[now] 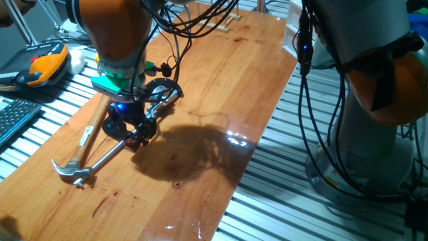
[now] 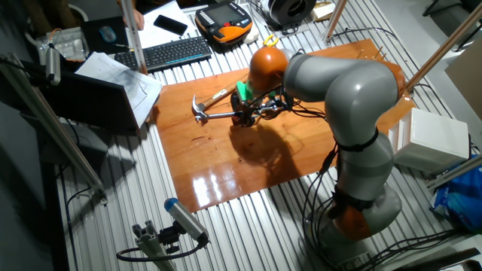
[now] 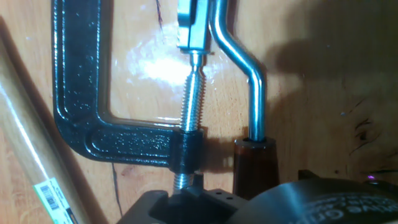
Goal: Pull up the lever
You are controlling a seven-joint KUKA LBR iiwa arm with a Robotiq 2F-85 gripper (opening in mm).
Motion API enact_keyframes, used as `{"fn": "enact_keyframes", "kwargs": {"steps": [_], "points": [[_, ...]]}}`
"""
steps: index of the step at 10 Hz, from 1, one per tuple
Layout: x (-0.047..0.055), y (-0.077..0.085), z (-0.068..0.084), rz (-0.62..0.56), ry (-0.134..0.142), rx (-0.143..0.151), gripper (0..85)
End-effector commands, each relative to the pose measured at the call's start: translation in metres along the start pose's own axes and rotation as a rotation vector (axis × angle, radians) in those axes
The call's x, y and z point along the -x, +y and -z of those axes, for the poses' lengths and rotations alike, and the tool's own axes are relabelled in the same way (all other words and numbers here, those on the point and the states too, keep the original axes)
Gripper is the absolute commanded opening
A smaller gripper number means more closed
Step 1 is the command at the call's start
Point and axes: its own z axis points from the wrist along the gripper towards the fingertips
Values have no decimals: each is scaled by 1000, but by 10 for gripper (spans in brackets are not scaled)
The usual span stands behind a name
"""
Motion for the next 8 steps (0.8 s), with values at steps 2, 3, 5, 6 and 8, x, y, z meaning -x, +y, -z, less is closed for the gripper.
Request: {"fn": "enact_keyframes", "kwargs": {"steps": [2, 3, 5, 6, 8], "points": [[1, 1, -1, 0, -5, -1, 680], [1, 1, -2, -1, -6, 2, 680], [1, 0, -7, -7, -14, 8, 680], [1, -2, -13, -5, -20, 17, 680], [0, -2, -17, -10, -25, 25, 680]]}}
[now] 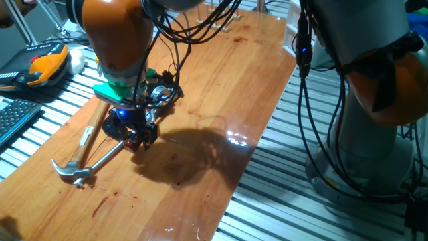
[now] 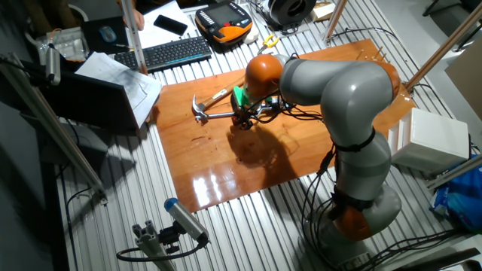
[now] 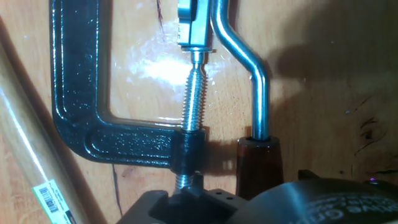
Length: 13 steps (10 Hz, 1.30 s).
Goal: Pull up the lever
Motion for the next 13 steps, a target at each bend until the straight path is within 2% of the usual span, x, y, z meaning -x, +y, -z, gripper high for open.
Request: {"fn": "enact_keyframes", "kwargs": {"steps": [1, 3, 4, 7, 8, 9, 11, 13], "points": [[0, 0, 0, 0, -6, 2, 680], [3, 1, -2, -1, -8, 7, 680], [4, 1, -3, -1, -6, 8, 510], [5, 0, -7, 18, -11, 19, 510], [5, 0, -7, 24, -15, 22, 340], [5, 0, -7, 34, -18, 28, 340], [6, 0, -7, 69, -16, 48, 0], [6, 0, -7, 83, -13, 51, 0]]}}
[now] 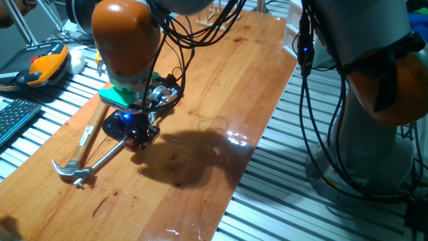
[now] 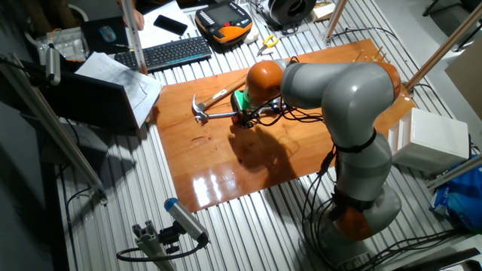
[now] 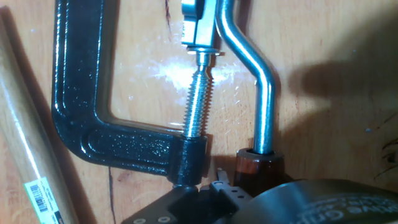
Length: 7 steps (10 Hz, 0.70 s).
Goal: Pull up the lever
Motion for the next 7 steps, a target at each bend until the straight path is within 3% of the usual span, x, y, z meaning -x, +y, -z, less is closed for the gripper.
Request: {"fn": "enact_keyframes", "kwargs": {"steps": [1, 3, 7], "points": [[0, 0, 0, 19, 1, 7, 0], [0, 0, 0, 47, -6, -21, 0], [0, 0, 0, 68, -7, -38, 0]]}}
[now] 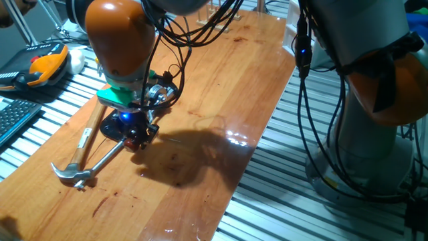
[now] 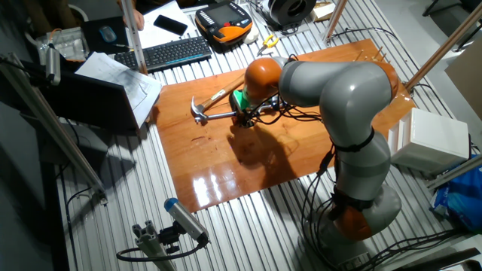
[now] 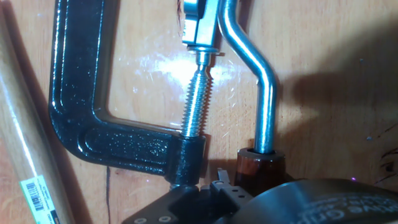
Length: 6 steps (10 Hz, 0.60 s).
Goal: Pull up the lever
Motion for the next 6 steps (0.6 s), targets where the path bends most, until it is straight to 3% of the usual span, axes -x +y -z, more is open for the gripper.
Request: {"fn": "enact_keyframes", "kwargs": {"steps": [1, 6], "points": [[0, 0, 0, 4, 0, -2, 0], [0, 0, 0, 10, 17, -4, 0]]}}
